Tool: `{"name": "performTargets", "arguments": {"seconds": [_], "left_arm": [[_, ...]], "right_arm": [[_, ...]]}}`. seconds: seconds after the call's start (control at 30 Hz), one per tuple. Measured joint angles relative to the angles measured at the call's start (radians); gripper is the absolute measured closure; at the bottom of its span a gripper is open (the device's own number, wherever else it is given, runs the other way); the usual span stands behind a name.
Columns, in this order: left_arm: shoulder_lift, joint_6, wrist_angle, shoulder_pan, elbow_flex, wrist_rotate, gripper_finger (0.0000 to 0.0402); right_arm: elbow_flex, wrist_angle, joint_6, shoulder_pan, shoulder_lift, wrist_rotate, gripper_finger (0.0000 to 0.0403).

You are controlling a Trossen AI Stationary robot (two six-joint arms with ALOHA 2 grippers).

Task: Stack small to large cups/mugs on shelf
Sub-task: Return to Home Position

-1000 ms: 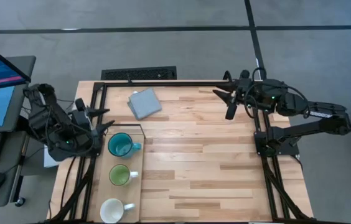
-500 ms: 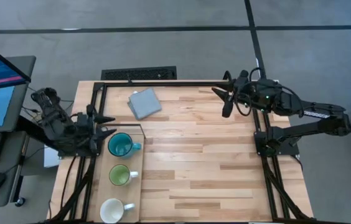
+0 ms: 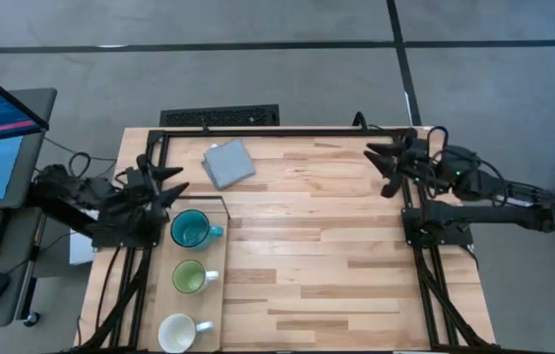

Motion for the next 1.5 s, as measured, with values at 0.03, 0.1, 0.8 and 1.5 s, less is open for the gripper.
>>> {"name": "performTargets", "arguments": {"seconds": [0.03, 0.1, 0.8, 1.5], "left_arm": [[-0.001, -0.01, -0.001, 0.024, -0.006, 0.007, 0.0184], [-0.004, -0.031, -0.02, 0.069, -0.016, 0.013, 0.0184], [-0.126, -0.129, 0.065, 0.307, -0.237, 0.054, 0.0184], [-0.193, -0.089, 0.227, 0.417, -0.395, 0.159, 0.0184]], "right_arm": [[-0.025, 0.018, -0.001, 0.0, -0.022, 0.0, 0.0271], [-0.07, 0.03, 0.0, 0.0, -0.062, 0.0, 0.0271], [-0.463, 0.181, 0.055, 0.001, -0.493, 0.002, 0.0271], [-0.628, 0.312, 0.047, -0.093, -0.491, -0.004, 0.0271]]}}
